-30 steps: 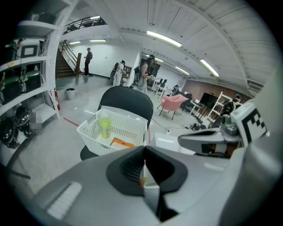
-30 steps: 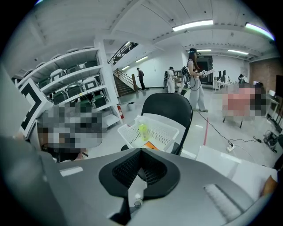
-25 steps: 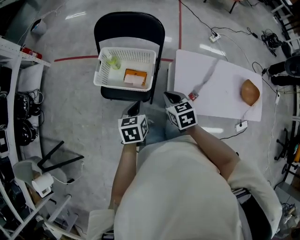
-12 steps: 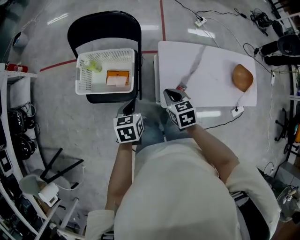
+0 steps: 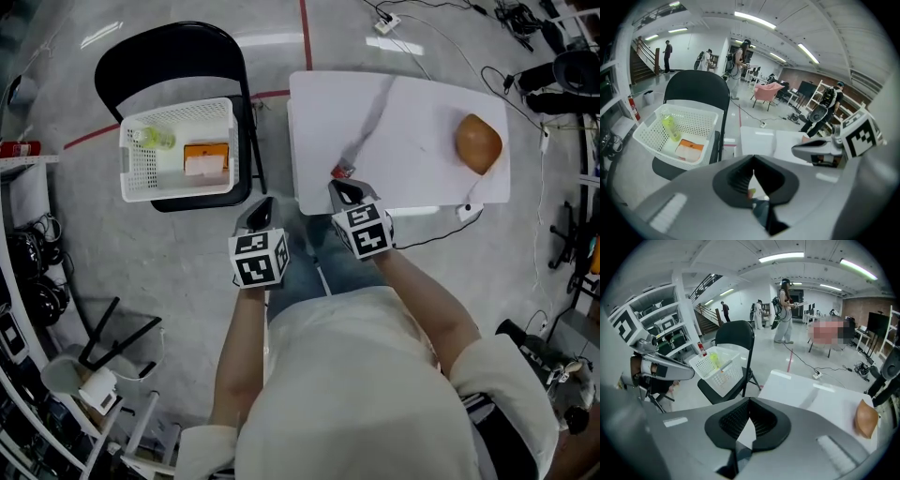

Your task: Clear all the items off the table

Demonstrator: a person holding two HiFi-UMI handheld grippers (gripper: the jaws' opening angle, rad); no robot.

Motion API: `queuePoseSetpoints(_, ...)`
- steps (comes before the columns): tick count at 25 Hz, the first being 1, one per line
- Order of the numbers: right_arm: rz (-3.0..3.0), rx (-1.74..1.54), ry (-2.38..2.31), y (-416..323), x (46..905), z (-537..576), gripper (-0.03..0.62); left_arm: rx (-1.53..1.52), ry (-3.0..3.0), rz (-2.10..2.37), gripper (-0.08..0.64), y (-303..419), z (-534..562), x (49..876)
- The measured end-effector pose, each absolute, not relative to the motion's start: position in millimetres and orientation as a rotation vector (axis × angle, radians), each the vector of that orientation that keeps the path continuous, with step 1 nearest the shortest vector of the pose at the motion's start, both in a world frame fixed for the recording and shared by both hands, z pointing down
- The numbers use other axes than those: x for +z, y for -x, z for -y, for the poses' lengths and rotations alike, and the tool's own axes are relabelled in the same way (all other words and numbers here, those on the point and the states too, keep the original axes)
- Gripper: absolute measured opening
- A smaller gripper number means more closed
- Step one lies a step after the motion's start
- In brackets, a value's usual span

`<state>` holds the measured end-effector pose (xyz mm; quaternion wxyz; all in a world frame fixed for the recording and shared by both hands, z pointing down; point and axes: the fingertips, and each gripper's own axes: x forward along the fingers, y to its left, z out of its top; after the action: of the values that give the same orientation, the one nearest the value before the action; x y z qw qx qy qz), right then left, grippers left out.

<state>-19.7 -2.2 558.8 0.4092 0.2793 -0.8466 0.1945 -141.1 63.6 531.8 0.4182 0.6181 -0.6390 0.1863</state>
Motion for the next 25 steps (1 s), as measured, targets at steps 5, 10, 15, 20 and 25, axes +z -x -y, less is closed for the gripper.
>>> queuePoseSetpoints(5,2.101,0.481,-0.689,-8,588,15,0.000,0.474,-1.534,1.596,0.008,117,-51,554)
queuePoseSetpoints(10,2.076,0.449,-0.620,-26,620,22,0.014,0.471,-1.492,1.599,0.009,97,-44,576)
queuePoseSetpoints(15,2.043,0.431,-0.562,-36,657,29,0.054,0.456,-1.446,1.596,0.008,84,-40,601)
queuePoseSetpoints(20,2.020,0.409,-0.510,-39,697,36,0.106,0.470,-1.412,1.581,0.008,76,-36,631)
queuePoseSetpoints(25,1.979,0.381,-0.458,-41,731,38,0.152,0.483,-1.383,1.564,0.008,72,-31,660)
